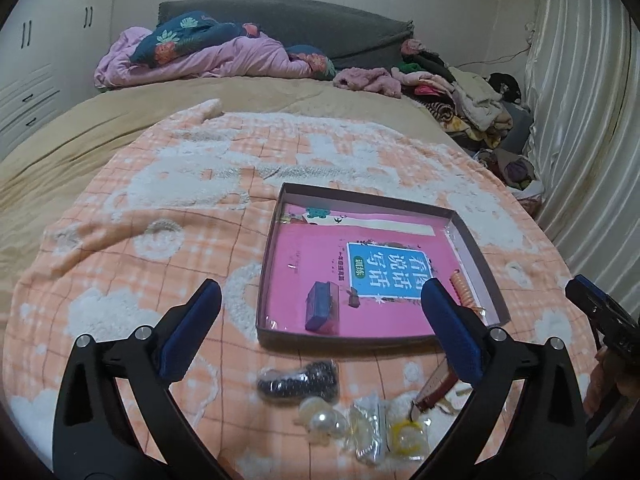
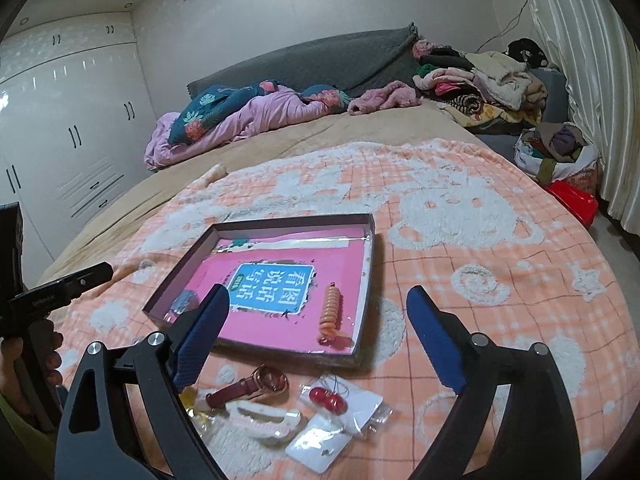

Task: Organize jewelry
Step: 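Lift both tools away from the box toward the loose items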

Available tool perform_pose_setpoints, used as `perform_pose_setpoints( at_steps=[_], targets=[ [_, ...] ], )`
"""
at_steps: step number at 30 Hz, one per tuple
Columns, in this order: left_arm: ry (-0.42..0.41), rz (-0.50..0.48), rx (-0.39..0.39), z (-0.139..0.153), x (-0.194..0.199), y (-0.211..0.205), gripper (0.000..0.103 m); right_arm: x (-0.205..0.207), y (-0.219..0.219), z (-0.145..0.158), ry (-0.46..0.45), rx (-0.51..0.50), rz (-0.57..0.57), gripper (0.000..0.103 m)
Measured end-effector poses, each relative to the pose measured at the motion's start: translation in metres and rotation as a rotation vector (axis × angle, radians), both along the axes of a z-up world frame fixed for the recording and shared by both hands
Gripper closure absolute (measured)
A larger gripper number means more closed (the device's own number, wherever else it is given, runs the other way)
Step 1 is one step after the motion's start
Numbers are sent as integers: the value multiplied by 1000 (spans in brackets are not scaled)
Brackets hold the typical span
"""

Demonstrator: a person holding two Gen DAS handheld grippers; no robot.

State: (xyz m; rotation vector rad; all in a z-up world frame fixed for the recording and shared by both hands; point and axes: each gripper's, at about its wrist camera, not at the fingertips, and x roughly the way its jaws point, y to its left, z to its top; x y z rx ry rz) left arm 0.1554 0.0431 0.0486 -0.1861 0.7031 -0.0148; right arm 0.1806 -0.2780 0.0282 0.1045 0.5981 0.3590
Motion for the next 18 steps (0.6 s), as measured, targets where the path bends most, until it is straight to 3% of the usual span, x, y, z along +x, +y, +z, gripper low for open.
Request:
perform_pose_setpoints(
  at_steps=[18],
  targets=[
    [20,-29,-10,-3,-53,-6,10,-44,6,2,10,-39,49,13]
  ],
)
